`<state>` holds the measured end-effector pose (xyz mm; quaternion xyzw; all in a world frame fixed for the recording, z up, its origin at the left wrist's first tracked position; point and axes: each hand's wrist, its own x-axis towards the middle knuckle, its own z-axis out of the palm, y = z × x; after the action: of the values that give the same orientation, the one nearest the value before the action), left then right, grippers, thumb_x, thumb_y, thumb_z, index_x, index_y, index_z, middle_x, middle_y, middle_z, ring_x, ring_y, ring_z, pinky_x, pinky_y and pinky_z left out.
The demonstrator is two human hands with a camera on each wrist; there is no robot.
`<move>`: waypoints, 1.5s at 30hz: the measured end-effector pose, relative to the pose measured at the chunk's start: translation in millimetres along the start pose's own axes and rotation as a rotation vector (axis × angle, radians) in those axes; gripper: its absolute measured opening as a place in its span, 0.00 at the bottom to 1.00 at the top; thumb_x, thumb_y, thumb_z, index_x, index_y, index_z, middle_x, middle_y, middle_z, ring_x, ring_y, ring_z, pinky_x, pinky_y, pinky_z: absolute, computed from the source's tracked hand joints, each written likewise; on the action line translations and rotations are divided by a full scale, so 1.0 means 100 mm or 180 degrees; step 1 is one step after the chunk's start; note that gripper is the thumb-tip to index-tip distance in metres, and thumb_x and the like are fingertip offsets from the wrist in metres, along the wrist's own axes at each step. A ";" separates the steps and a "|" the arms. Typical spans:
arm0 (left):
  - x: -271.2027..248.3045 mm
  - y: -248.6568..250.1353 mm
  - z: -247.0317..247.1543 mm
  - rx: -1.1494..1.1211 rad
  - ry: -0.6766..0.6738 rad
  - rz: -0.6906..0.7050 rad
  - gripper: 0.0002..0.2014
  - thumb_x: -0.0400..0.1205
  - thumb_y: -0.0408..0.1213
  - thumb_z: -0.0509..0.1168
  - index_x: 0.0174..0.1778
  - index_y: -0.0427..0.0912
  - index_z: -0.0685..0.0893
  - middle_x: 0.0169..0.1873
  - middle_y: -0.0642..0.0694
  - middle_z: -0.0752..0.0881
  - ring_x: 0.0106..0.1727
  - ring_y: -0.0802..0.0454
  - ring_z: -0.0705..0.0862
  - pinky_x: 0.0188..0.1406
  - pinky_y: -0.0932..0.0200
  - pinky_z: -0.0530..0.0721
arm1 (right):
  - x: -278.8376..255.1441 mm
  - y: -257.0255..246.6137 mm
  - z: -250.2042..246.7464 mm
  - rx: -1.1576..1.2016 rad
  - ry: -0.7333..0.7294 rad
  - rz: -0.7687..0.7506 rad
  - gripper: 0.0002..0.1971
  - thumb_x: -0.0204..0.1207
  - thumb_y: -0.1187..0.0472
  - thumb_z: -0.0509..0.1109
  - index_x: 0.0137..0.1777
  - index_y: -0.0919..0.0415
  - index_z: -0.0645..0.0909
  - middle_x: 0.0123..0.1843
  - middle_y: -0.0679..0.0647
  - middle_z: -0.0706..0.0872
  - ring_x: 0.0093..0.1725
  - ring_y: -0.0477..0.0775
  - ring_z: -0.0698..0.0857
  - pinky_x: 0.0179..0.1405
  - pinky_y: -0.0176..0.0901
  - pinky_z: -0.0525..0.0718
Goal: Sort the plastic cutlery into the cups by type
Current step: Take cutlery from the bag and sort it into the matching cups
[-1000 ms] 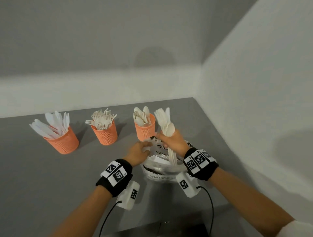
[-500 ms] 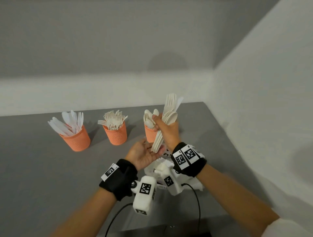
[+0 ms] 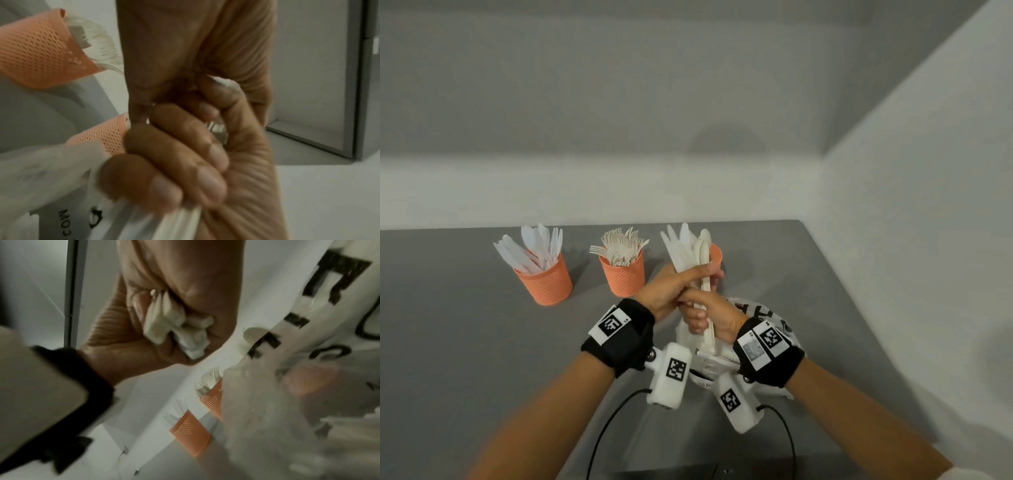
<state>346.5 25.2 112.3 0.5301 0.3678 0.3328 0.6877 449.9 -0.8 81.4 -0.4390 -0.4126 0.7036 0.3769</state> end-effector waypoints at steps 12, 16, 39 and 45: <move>0.14 -0.11 -0.26 0.0022 0.1400 0.0128 0.12 0.79 0.33 0.66 0.29 0.38 0.79 0.21 0.44 0.82 0.27 0.48 0.84 0.38 0.53 0.87 | 0.20 0.12 0.31 -0.1584 0.0923 -0.0607 0.09 0.76 0.73 0.62 0.52 0.65 0.80 0.39 0.61 0.83 0.37 0.55 0.82 0.44 0.50 0.83; 0.11 -0.04 -0.36 0.0043 0.1681 0.0219 0.10 0.79 0.31 0.67 0.30 0.38 0.79 0.22 0.43 0.83 0.23 0.50 0.83 0.29 0.59 0.85 | 0.33 0.11 0.46 -0.1855 0.1114 -0.0629 0.07 0.76 0.73 0.62 0.47 0.64 0.80 0.34 0.56 0.83 0.29 0.47 0.81 0.34 0.40 0.83; -0.18 0.12 -1.18 0.0851 0.1492 0.0154 0.18 0.75 0.44 0.71 0.51 0.34 0.80 0.37 0.43 0.84 0.30 0.53 0.81 0.26 0.62 0.81 | 0.58 0.22 0.96 -0.0651 0.1249 -0.0794 0.10 0.74 0.61 0.73 0.49 0.64 0.78 0.23 0.54 0.74 0.13 0.43 0.68 0.11 0.32 0.66; -0.16 0.03 -1.29 0.1011 0.1360 0.0111 0.14 0.79 0.36 0.66 0.46 0.25 0.82 0.39 0.29 0.86 0.35 0.40 0.85 0.41 0.49 0.87 | 0.56 0.27 0.98 -0.0309 0.1000 -0.0638 0.09 0.77 0.51 0.69 0.51 0.55 0.78 0.25 0.53 0.74 0.13 0.43 0.69 0.11 0.31 0.66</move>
<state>227.4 75.0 96.1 0.5553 0.5431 0.3871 0.4968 335.5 14.3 66.2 -0.5178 -0.4238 0.5646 0.4832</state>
